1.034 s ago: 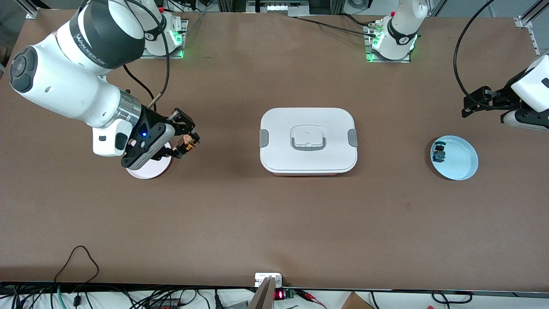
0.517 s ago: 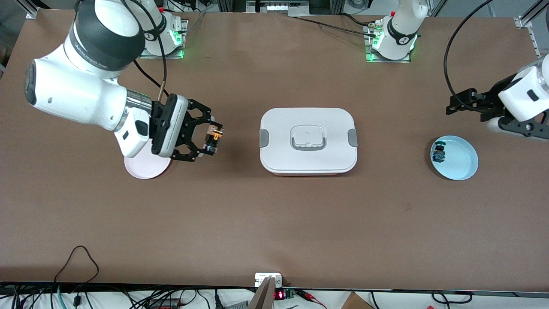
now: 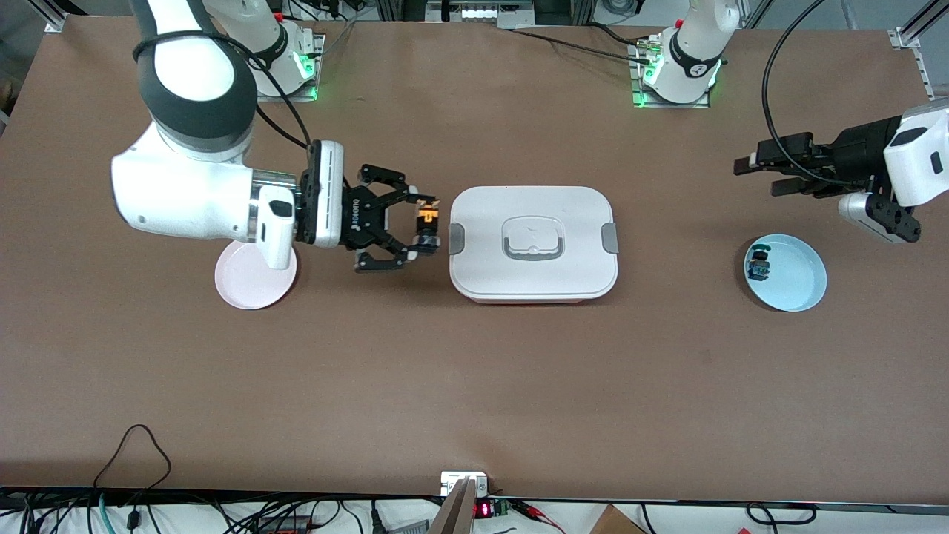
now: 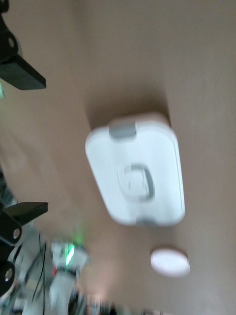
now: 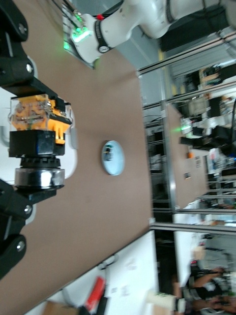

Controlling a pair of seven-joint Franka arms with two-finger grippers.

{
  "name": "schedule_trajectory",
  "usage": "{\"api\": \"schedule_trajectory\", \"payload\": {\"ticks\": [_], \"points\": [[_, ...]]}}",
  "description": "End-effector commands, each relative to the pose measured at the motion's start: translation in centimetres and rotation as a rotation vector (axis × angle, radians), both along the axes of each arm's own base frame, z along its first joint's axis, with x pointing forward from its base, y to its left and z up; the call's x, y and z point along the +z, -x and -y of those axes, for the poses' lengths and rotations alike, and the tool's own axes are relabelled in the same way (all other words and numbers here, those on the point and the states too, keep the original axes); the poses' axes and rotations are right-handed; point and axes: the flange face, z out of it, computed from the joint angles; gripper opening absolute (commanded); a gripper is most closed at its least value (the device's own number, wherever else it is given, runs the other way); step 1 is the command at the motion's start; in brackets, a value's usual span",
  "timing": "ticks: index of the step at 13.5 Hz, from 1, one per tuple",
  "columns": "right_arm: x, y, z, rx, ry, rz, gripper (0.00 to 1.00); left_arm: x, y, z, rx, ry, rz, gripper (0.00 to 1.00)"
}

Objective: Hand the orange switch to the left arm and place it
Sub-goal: 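Carry the switch above the box while the left gripper reaches toward it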

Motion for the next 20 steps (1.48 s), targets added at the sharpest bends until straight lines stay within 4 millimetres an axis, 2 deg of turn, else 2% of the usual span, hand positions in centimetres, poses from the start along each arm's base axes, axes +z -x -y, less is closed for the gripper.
{"api": "schedule_trajectory", "payload": {"ticks": [1, 4, 6, 8, 10, 12, 14, 20], "points": [[-1.0, 0.2, -1.9, -0.001, -0.117, 0.007, 0.0, -1.9, -1.0, 1.9, 0.048, 0.234, -0.095, 1.0], [-1.2, 1.4, -5.4, -0.015, -0.204, -0.042, 0.0, -6.3, -1.9, 3.9, 0.164, 0.524, -0.2, 1.0], [-1.6, 2.0, -7.2, -0.047, -0.213, -0.047, 0.0, -8.7, -3.6, 5.6, 0.229, 0.632, -0.231, 1.0], [-1.6, 3.2, -10.0, -0.075, -0.25, -0.069, 0.0, -9.1, -4.2, 8.8, 0.252, 0.664, -0.224, 1.0], [-2.5, 3.7, -11.2, -0.082, -0.286, -0.112, 0.0, -8.9, -3.5, 11.8, 0.267, 0.646, -0.201, 1.0], [-2.8, 3.9, -11.6, -0.08, -0.29, -0.116, 0.0, -9.2, -1.1, 14.9, 0.343, 0.676, -0.21, 1.0], [-2.8, 3.9, -11.6, -0.082, -0.292, -0.118, 0.0, -8.9, 0.3, 17.5, 0.344, 0.674, -0.209, 1.0], [-2.8, 3.9, -11.6, -0.08, -0.291, -0.117, 0.0, -9.0, 0.5, 18.5, 0.343, 0.674, -0.208, 1.0]]}}
